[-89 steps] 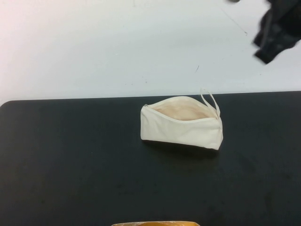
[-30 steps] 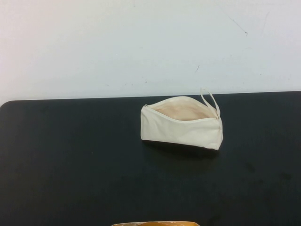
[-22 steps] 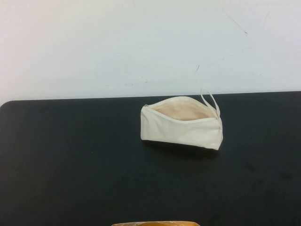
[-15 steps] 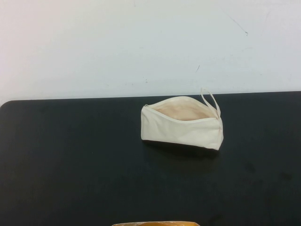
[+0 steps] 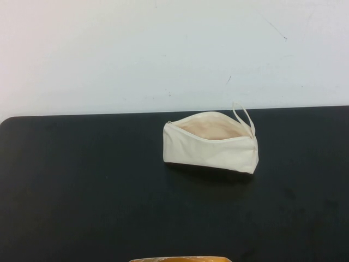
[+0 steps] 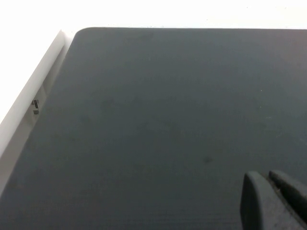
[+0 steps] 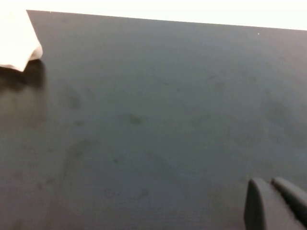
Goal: Put eraser into pencil case
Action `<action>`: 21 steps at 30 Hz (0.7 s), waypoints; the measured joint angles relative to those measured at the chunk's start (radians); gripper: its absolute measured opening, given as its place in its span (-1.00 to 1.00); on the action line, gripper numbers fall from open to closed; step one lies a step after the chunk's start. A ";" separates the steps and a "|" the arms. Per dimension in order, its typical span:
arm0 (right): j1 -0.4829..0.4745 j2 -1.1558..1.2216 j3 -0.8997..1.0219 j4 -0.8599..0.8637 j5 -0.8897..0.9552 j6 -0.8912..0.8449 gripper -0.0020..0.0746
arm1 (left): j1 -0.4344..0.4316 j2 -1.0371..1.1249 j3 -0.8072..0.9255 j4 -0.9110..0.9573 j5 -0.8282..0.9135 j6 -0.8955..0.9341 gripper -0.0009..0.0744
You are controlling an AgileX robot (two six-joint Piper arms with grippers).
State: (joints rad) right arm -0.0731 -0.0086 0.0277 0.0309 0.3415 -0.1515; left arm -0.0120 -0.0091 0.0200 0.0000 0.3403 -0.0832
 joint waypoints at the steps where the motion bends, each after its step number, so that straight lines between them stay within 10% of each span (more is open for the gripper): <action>1: 0.000 0.000 0.000 -0.002 0.000 0.008 -0.94 | 0.000 0.000 0.000 0.000 0.000 0.000 -0.98; 21: 0.000 0.000 -0.002 -0.063 0.003 0.071 -0.94 | 0.000 0.000 0.000 0.000 0.000 0.000 -0.98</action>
State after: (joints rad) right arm -0.0731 -0.0086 0.0260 -0.0317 0.3443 -0.0801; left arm -0.0120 -0.0091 0.0200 0.0000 0.3403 -0.0832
